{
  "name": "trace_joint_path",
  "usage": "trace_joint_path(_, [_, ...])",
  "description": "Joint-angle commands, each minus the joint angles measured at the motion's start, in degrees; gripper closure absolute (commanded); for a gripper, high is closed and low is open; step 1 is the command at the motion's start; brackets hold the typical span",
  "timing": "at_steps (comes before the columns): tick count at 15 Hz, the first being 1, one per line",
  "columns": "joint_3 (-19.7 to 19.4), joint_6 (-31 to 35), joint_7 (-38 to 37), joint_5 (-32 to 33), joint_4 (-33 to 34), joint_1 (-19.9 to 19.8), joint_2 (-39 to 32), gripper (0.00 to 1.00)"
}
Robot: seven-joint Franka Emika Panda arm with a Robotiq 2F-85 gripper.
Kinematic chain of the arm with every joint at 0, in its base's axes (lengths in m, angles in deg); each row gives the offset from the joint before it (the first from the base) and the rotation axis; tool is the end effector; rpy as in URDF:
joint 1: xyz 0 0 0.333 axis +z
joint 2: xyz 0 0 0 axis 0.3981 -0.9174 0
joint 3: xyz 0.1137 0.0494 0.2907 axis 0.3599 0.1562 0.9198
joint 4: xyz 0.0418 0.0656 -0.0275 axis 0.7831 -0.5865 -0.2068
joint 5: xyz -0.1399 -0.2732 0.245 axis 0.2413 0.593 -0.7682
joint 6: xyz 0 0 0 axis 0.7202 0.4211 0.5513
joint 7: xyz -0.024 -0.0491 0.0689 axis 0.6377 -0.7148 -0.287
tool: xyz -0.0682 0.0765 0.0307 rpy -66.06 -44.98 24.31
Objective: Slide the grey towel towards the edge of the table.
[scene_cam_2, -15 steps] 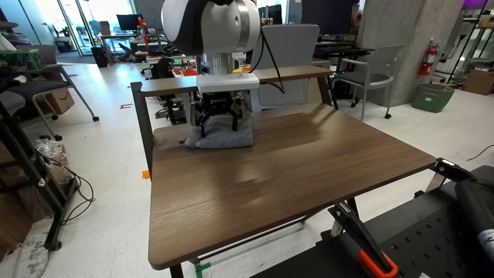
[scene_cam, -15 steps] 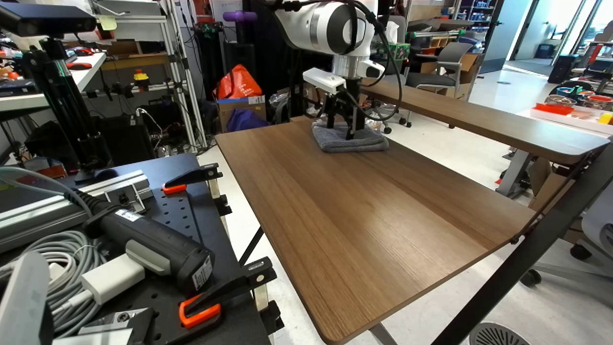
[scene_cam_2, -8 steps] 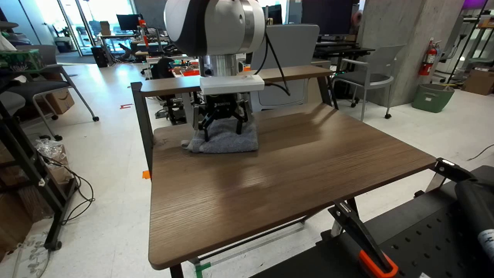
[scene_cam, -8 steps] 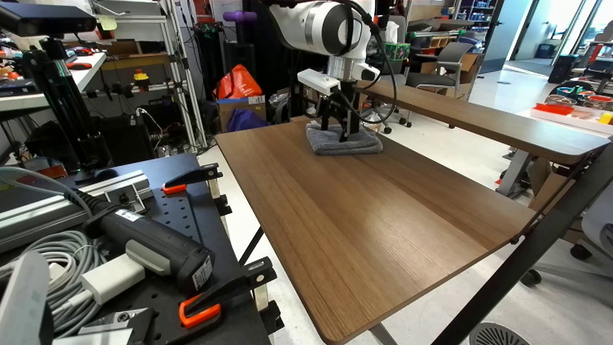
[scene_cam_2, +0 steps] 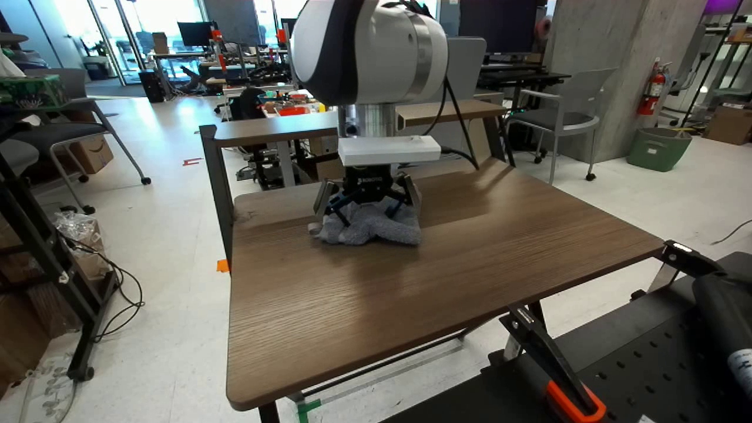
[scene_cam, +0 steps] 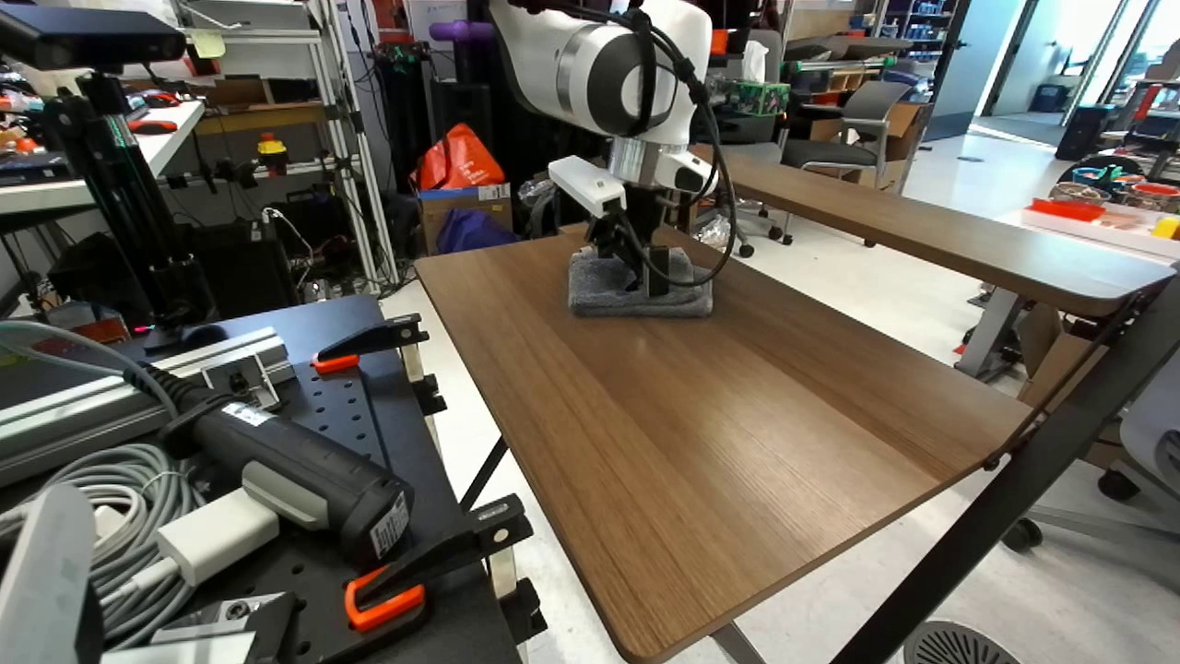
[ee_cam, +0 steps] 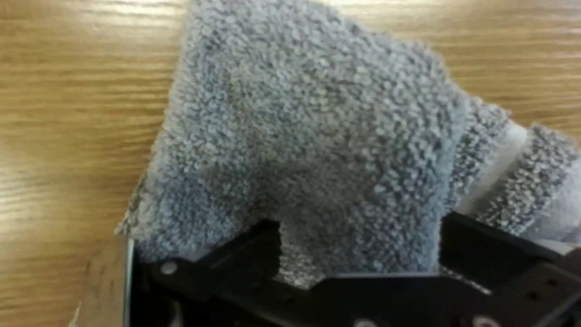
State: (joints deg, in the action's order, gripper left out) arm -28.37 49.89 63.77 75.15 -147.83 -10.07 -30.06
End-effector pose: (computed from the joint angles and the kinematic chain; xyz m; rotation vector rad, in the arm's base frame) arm 0.6494 0.1924 0.0861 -3.0809 0.0167 0.1824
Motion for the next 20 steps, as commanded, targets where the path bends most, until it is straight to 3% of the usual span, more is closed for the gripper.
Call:
trace_joint_path(1, [1.4, 7.8, 1.5, -3.1, -13.7, -3.3, 5.8, 0.00])
trace_joint_path(8, [2.2, 19.6, 1.2, -9.4, -34.4, -7.1, 16.4, 0.00])
trace_joint_path(12, [4.6, 27.1, 3.0, -13.7, -46.1, -11.1, 22.3, 0.00])
trace_joint_path(16, [6.9, 27.1, 4.5, -15.5, -52.0, -14.3, 28.0, 0.00])
trace_joint_path(20, [6.4, 25.0, 4.1, -15.0, -54.8, -14.0, 35.0, 0.00])
